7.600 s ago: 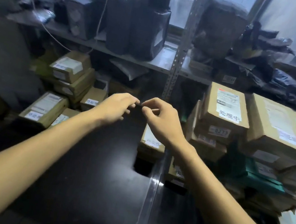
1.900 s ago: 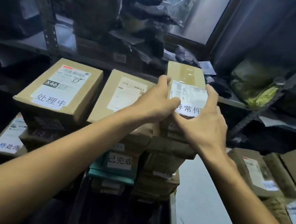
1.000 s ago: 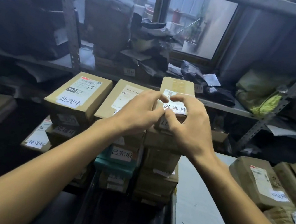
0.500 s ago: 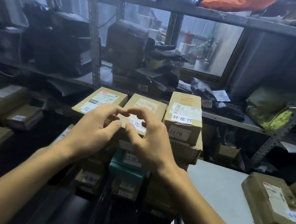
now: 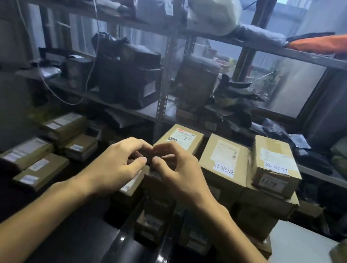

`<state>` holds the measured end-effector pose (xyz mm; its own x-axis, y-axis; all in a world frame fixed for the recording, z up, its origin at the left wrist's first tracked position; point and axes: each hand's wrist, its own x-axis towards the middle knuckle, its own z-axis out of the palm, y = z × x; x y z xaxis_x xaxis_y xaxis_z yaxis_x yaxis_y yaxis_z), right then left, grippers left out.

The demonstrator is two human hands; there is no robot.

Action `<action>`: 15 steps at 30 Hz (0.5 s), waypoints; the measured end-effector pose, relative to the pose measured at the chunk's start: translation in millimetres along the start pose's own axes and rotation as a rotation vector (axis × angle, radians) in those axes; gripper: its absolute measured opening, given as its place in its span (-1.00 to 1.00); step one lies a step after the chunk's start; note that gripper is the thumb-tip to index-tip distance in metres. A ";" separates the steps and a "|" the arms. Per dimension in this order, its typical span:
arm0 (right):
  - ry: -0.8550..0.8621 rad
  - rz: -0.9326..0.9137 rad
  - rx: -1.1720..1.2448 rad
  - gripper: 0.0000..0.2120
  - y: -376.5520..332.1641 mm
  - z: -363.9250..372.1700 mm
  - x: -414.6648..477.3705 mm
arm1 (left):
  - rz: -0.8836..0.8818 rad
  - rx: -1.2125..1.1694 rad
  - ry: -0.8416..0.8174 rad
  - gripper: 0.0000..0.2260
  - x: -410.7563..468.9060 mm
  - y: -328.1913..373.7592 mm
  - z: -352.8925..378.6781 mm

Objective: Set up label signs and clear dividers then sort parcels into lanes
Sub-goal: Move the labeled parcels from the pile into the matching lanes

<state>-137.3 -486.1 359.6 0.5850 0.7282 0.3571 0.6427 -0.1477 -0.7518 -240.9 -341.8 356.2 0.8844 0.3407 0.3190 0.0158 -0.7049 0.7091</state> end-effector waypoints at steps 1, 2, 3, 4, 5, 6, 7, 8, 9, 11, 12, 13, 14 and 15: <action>-0.009 0.001 0.000 -0.82 -7.9 9.4 2.3 | -0.002 0.015 0.000 -0.77 -4.3 -6.5 -9.8; -0.020 0.000 -0.001 -0.82 -14.6 17.7 4.1 | -0.004 0.027 0.001 -0.77 -8.0 -12.5 -18.6; -0.033 -0.006 0.001 -0.82 -23.5 29.1 7.0 | -0.004 0.038 0.007 -0.77 -13.1 -19.8 -31.1; -0.045 -0.013 -0.004 -0.82 -30.8 38.9 9.7 | -0.003 0.044 0.013 -0.77 -17.5 -26.6 -41.7; -0.053 -0.022 -0.012 -0.82 -37.7 50.0 13.2 | -0.005 0.048 0.019 -0.78 -21.9 -34.2 -53.4; -0.058 -0.029 -0.018 -0.82 -43.5 59.9 16.0 | -0.013 0.037 0.024 -0.78 -25.3 -40.6 -63.2; -0.061 -0.038 -0.018 -0.81 -47.4 68.1 17.5 | -0.040 -0.009 0.027 -0.79 -28.4 -45.2 -70.0; -0.065 -0.052 -0.008 -0.81 -53.0 78.8 20.3 | -0.081 -0.093 0.037 -0.79 -33.4 -50.1 -79.3; -0.066 -0.064 0.007 -0.80 -57.9 88.3 21.9 | -0.124 -0.188 0.044 -0.79 -38.7 -53.7 -86.2; -0.077 -0.077 0.037 -0.79 -67.8 107.5 26.2 | -0.183 -0.287 0.067 -0.78 -47.9 -62.3 -99.1; -0.088 -0.080 0.038 -0.80 -71.6 115.3 28.7 | -0.198 -0.279 0.077 -0.79 -50.5 -67.4 -103.3; -0.102 -0.084 0.036 -0.80 -76.8 125.5 32.8 | -0.210 -0.257 0.089 -0.79 -53.6 -74.1 -110.0; -0.114 -0.089 0.035 -0.81 -80.9 134.3 37.0 | -0.219 -0.244 0.102 -0.80 -55.9 -80.0 -115.9; -0.123 -0.095 0.040 -0.81 -84.9 144.7 41.6 | -0.229 -0.245 0.114 -0.80 -58.4 -88.0 -123.3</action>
<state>-239.1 -346.4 358.0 0.4562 0.8144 0.3587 0.6704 -0.0495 -0.7403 -351.5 -223.0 352.8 0.8131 0.5494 0.1927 0.0827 -0.4367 0.8958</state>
